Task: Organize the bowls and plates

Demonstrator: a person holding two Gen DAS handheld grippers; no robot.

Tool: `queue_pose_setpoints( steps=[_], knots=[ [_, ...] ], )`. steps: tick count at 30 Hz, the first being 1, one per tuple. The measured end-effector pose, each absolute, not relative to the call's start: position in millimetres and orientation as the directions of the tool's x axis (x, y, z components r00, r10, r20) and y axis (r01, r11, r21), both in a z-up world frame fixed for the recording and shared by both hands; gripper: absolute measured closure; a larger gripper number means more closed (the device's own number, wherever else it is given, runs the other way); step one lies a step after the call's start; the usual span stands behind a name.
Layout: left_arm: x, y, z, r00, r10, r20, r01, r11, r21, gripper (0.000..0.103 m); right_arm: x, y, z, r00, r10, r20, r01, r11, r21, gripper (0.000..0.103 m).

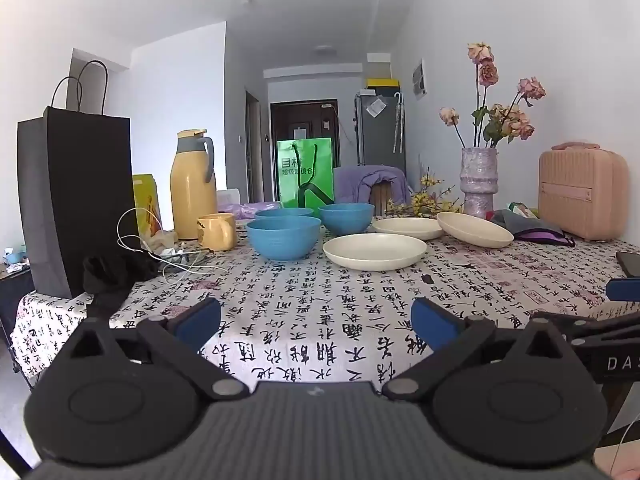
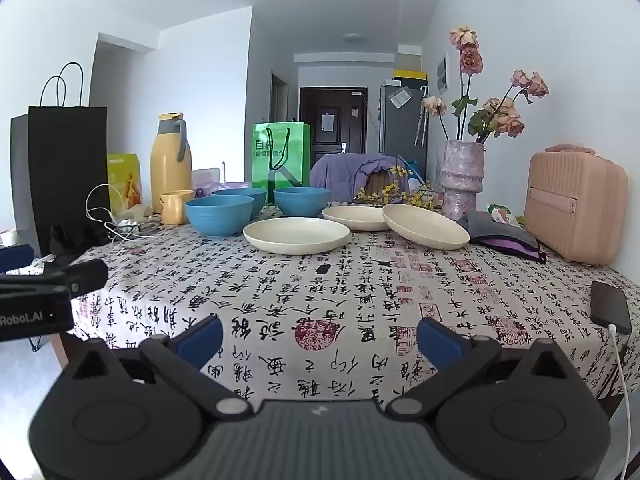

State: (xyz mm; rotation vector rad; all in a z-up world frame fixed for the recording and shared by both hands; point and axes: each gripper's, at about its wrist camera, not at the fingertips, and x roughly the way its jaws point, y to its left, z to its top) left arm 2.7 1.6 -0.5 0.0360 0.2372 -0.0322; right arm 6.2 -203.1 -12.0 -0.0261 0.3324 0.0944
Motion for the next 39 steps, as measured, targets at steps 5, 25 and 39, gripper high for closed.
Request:
queue_pose_setpoints(
  steps=[5,25,39],
  knots=[
    [6,5,4,0.974,-0.003,-0.228,0.016,0.998,0.055,0.0,11,-205,-10,0.943,0.093,-0.319,-0.096,0.995,0.007,0.0],
    [10,6,2,0.966,-0.018,-0.256,0.024,1.0,0.02,0.0,11,-200,-10,0.939,0.097,-0.329,-0.106,0.994,-0.01,0.0],
    [13,10,2,0.963,-0.012,-0.27,0.015,1.0,0.009,0.0,10,-199,-12,0.939,0.1,-0.329,-0.108,0.994,-0.006,0.0]
  ],
)
